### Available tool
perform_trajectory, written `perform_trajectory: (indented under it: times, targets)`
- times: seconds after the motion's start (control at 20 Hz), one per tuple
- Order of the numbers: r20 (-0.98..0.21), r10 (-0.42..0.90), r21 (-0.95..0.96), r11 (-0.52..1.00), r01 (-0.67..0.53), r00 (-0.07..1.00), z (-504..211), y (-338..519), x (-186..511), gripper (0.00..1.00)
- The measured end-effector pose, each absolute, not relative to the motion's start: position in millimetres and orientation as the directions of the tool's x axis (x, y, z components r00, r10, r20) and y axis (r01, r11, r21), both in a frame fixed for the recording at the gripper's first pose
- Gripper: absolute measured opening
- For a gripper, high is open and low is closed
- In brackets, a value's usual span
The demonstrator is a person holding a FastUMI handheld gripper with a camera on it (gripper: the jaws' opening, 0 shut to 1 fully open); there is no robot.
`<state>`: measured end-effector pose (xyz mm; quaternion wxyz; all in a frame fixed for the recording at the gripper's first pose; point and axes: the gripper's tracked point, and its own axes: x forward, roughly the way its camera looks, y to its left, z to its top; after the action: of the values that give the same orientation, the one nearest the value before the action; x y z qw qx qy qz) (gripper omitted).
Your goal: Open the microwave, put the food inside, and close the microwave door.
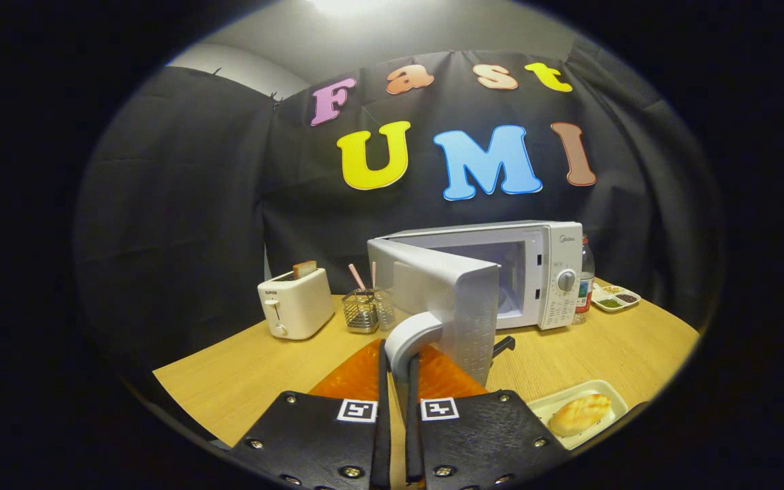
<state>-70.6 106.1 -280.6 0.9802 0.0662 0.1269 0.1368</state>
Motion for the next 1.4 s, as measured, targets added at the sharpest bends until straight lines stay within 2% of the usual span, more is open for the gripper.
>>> perform_trajectory:
  times: [0.4,0.75,0.85,1.0,1.05,1.1,1.15,1.2,1.3,1.4]
  targets:
    - [-0.157,0.156,0.094,0.985,-0.142,0.975,-282.3,178.3,-94.6,0.09]
    - [-0.139,0.205,-0.022,0.977,-0.21,0.969,-290.5,211.8,-115.2,0.11]
    - [-0.161,0.293,0.005,0.955,-0.296,0.942,-293.0,218.7,-124.1,0.12]
    - [-0.191,0.446,0.038,0.894,-0.447,0.875,-294.5,224.3,-147.7,0.44]
    - [-0.191,0.481,0.048,0.875,-0.481,0.856,-294.2,221.2,-155.3,0.46]
    - [-0.187,0.505,0.056,0.862,-0.504,0.843,-293.0,216.7,-162.2,0.59]
    - [-0.18,0.519,0.055,0.854,-0.518,0.836,-291.4,208.7,-167.6,0.66]
    - [-0.167,0.525,0.046,0.849,-0.526,0.834,-288.1,199.9,-171.5,0.77]
    - [-0.14,0.527,0.023,0.848,-0.529,0.838,-282.6,180.5,-175.3,0.91]
    - [-0.123,0.525,0.024,0.85,-0.526,0.842,-282.0,160.2,-176.4,0.93]
